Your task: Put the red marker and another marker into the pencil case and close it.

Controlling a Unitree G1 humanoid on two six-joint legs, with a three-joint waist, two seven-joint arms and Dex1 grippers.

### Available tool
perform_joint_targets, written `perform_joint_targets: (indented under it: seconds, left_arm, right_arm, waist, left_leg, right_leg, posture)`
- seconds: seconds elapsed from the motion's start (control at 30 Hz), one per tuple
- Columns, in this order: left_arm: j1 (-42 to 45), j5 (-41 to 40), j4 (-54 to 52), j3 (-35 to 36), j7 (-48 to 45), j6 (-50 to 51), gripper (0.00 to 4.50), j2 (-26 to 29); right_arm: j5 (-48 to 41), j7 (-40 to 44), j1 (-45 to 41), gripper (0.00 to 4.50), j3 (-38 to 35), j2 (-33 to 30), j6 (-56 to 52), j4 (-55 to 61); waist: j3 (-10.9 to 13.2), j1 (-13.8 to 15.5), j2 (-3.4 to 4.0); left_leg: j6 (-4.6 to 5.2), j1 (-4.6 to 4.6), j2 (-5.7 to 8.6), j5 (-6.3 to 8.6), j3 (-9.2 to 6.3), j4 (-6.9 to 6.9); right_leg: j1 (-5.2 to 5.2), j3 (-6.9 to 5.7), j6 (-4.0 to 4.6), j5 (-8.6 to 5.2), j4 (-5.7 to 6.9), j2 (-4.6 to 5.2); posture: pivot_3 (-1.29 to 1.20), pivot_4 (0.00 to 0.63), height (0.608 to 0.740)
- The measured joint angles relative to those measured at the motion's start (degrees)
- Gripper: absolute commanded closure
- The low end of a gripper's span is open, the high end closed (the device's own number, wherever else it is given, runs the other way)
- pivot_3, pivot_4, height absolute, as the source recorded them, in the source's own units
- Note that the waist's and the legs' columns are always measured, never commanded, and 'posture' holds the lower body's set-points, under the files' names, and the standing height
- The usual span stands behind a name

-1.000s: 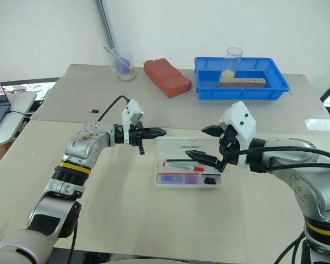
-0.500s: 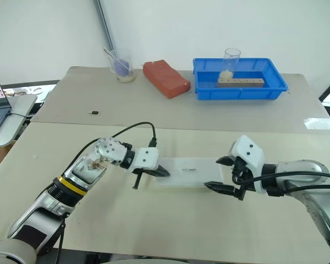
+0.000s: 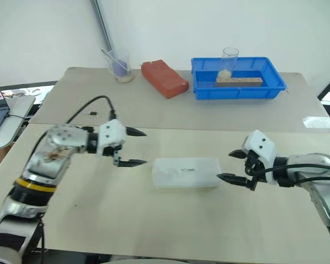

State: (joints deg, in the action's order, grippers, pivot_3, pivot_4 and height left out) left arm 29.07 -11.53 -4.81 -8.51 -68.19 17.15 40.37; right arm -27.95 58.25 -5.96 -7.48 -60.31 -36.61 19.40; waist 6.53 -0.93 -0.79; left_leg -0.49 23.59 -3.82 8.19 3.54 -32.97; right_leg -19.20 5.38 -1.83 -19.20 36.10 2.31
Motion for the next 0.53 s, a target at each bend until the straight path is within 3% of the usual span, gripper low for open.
perform_joint_targets:
  seconds: [0.23, 0.53]
  left_arm:
    - [-9.6, -3.51, -7.57, 13.6, 5.89, 7.15, 0.04, 7.15]
    - [-11.7, -4.35, -8.08, 14.91, 9.25, 6.83, 0.04, 7.61]
  right_arm:
    - [3.57, 0.75, -1.18, 0.0, -0.44, -0.3, 2.91, -7.73]
    - [4.09, -0.03, -5.87, 0.0, 0.21, 1.61, 2.39, -9.59]
  waist:
    - [0.03, 0.19, -0.04]
    - [0.04, 0.23, -0.03]
  left_leg:
    - [-0.01, -0.07, -0.02, 0.0, 0.08, 0.02]
    - [-0.02, -0.21, -0.04, 0.01, 0.18, 0.14]
  right_leg:
    - [0.01, 0.0, 0.14, 0.06, -0.01, 0.09]
    - [0.01, 0.01, 0.22, 0.04, -0.01, 0.14]
  posture:
    - [0.0, 0.15, 0.74]
    - [0.0, 0.15, 0.74]
